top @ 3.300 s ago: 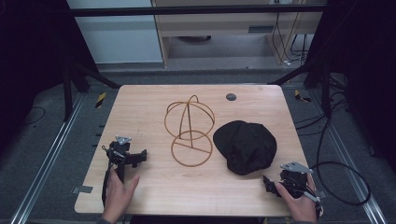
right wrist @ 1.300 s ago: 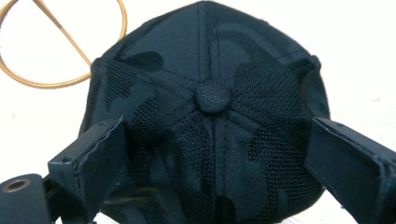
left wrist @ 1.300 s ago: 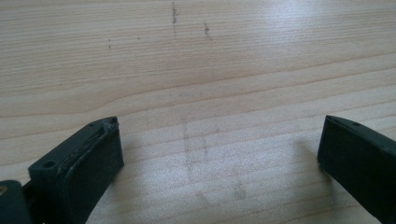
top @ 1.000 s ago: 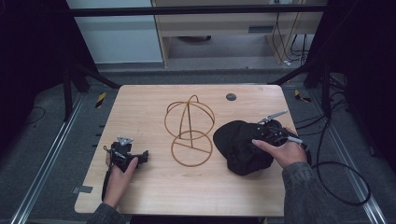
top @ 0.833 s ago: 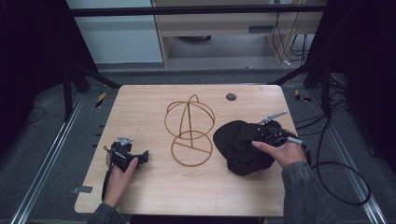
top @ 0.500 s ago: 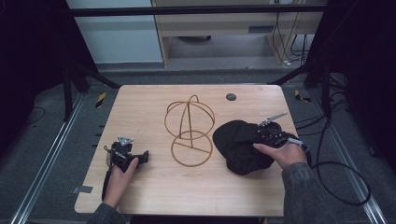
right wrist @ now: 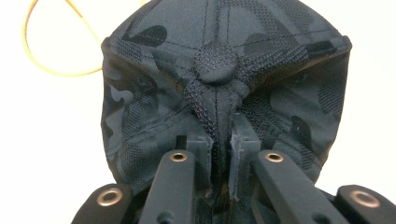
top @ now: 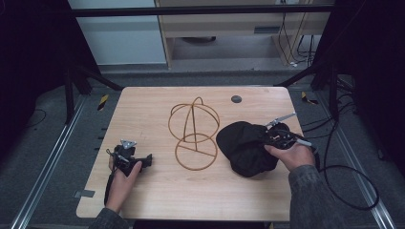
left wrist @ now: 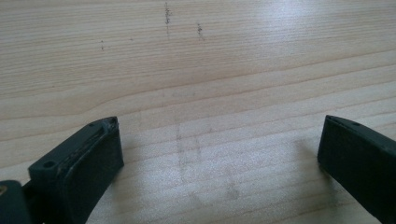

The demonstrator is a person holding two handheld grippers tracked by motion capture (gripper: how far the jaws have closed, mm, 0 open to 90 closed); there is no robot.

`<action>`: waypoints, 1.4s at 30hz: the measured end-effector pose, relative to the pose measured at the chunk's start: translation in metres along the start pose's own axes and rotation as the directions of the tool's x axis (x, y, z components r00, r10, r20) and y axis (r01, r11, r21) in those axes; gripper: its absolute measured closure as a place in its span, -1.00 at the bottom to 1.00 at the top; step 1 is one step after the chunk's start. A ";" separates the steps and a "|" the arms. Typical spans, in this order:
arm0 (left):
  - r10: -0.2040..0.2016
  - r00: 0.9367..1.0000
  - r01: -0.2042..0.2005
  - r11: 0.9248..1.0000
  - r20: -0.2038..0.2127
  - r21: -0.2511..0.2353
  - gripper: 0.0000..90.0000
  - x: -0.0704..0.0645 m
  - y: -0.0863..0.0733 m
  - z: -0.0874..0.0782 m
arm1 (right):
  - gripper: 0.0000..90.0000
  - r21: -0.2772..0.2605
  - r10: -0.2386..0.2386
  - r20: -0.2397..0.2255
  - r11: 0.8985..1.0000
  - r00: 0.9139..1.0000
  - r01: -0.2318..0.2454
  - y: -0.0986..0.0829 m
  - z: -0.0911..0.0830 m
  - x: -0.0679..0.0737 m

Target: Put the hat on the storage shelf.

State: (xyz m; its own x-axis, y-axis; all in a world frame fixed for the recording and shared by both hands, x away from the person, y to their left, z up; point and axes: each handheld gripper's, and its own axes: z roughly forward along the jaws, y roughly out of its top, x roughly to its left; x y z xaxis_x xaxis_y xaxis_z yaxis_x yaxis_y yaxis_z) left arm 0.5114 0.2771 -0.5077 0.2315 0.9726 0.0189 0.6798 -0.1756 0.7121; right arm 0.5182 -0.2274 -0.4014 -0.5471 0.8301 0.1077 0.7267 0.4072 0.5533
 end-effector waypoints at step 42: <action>0.001 1.000 -0.001 1.000 0.004 -0.004 -1.00 -0.002 0.000 0.000 | 0.92 -0.210 0.005 0.035 0.978 0.999 0.002 0.038 -0.137 0.013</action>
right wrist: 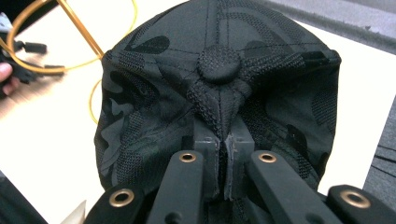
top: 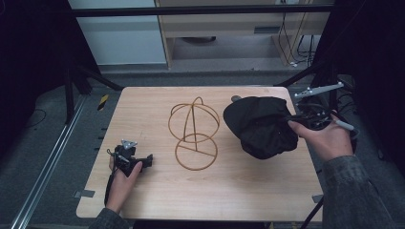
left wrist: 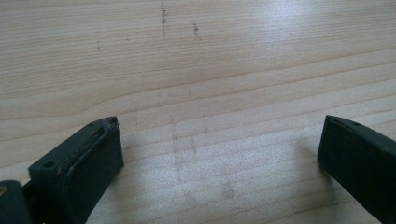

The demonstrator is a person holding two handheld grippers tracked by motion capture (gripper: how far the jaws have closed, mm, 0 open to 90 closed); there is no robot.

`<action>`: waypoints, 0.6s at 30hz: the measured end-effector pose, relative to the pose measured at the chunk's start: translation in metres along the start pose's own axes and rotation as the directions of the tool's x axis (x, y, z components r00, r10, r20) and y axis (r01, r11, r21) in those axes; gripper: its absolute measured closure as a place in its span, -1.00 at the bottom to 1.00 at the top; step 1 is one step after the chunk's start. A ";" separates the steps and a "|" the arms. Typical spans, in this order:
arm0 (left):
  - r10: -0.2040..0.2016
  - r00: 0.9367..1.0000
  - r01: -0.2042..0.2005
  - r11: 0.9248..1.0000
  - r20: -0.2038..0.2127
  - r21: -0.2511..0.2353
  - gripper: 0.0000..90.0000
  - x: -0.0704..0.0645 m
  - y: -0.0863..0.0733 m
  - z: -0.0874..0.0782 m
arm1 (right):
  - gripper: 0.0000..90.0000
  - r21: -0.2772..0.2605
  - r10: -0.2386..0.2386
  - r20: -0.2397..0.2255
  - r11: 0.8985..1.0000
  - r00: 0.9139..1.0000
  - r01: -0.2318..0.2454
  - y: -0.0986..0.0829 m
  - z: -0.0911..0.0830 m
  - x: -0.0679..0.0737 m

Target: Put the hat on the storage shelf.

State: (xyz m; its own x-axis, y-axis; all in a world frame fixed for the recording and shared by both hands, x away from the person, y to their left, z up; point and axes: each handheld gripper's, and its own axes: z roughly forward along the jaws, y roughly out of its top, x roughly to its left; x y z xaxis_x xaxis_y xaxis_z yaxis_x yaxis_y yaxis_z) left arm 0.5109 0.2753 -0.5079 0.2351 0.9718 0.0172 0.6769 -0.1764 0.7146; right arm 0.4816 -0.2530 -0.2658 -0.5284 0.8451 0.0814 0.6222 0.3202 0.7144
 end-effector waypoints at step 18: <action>0.000 1.000 0.000 1.000 0.002 0.003 -1.00 0.000 0.000 0.000 | 0.92 -0.096 0.007 -0.013 0.995 1.000 -0.008 0.031 -0.023 0.011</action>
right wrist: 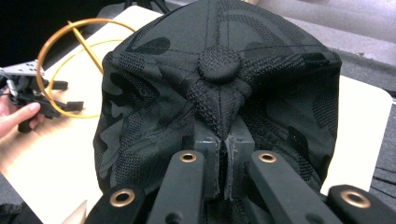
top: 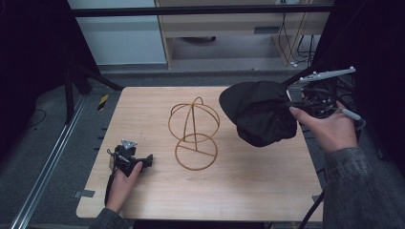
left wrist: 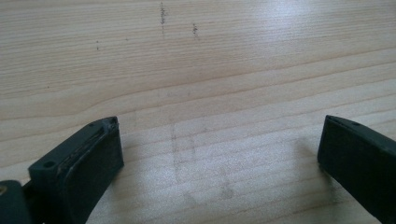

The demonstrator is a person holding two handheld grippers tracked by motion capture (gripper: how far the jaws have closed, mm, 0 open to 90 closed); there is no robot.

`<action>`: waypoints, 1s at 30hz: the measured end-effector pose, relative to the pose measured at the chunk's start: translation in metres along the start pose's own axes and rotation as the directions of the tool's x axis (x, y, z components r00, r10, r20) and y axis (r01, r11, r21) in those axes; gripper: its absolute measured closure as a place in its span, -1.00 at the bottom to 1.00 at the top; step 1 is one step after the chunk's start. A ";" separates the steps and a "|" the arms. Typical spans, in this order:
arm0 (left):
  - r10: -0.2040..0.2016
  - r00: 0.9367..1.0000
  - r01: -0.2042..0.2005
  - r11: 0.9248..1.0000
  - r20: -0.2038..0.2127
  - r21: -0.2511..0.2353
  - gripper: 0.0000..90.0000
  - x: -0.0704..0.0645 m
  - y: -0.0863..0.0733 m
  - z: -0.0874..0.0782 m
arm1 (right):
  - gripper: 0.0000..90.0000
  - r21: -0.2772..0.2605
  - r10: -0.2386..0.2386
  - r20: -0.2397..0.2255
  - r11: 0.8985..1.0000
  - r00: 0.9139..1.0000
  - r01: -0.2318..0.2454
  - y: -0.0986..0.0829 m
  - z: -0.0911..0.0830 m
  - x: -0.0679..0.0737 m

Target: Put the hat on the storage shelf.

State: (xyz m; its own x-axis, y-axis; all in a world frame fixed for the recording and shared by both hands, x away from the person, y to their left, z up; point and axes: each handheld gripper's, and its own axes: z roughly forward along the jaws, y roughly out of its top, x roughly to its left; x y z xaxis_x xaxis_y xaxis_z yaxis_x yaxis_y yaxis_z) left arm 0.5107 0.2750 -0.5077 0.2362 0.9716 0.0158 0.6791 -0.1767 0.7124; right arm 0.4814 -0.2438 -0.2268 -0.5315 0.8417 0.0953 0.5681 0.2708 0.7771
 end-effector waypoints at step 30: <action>0.006 1.000 -0.006 1.000 0.003 0.000 -1.00 -0.001 0.000 0.000 | 0.92 -0.080 -0.044 -0.106 0.996 0.993 0.036 0.035 0.003 0.042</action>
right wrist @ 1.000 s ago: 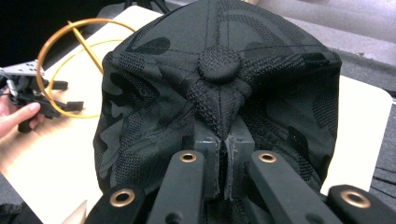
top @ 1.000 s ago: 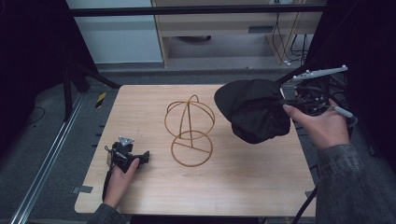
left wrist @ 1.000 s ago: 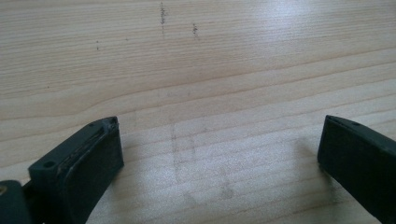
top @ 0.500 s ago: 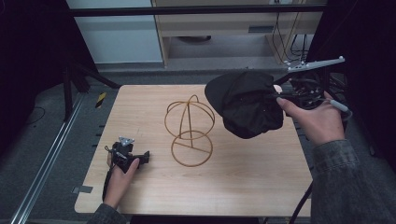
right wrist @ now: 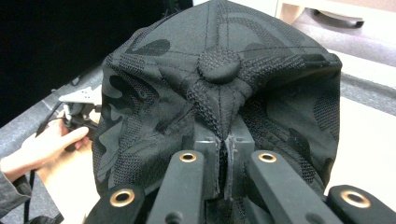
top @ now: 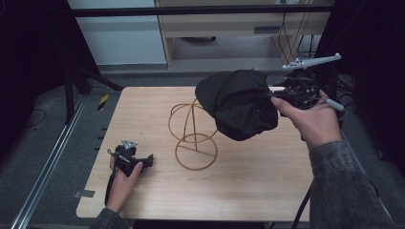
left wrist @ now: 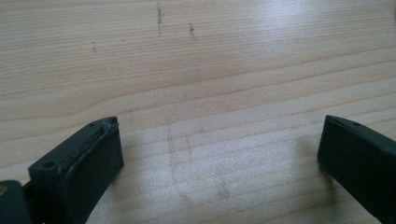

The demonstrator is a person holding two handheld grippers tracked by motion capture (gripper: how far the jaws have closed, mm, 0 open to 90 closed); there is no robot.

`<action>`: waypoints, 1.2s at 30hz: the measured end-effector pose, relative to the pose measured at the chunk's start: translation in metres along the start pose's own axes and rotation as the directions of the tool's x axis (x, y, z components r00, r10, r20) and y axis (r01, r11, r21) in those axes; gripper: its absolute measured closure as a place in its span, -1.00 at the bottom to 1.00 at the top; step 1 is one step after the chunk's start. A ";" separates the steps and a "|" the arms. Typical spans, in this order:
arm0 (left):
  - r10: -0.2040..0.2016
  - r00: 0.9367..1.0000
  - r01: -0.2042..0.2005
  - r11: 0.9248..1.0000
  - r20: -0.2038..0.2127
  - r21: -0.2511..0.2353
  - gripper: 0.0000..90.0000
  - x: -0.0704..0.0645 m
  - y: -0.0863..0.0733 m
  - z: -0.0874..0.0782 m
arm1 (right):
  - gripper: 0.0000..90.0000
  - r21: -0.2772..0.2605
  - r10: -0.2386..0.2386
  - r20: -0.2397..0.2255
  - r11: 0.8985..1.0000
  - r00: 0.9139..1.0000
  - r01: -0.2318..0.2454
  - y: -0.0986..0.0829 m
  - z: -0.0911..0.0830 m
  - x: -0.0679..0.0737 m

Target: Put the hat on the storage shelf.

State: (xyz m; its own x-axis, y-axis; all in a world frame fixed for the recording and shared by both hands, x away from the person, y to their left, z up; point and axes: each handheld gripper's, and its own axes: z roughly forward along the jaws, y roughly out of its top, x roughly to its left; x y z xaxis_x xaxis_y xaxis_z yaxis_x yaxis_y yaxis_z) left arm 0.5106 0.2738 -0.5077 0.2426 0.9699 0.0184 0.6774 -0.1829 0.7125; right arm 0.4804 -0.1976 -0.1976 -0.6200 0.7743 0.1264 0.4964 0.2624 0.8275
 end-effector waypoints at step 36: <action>0.004 1.000 -0.004 1.000 0.006 0.000 -1.00 -0.001 0.000 0.000 | 0.92 -0.005 -0.010 -0.140 1.000 0.990 0.009 0.013 0.050 0.033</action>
State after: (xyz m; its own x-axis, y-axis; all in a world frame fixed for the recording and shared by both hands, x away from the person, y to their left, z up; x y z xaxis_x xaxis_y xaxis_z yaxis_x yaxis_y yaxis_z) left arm 0.5105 0.2729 -0.5078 0.2490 0.9684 0.0171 0.6762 -0.1864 0.7127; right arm 0.4965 -0.1396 -0.2098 -0.7036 0.6837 0.1936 0.4877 0.2665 0.8313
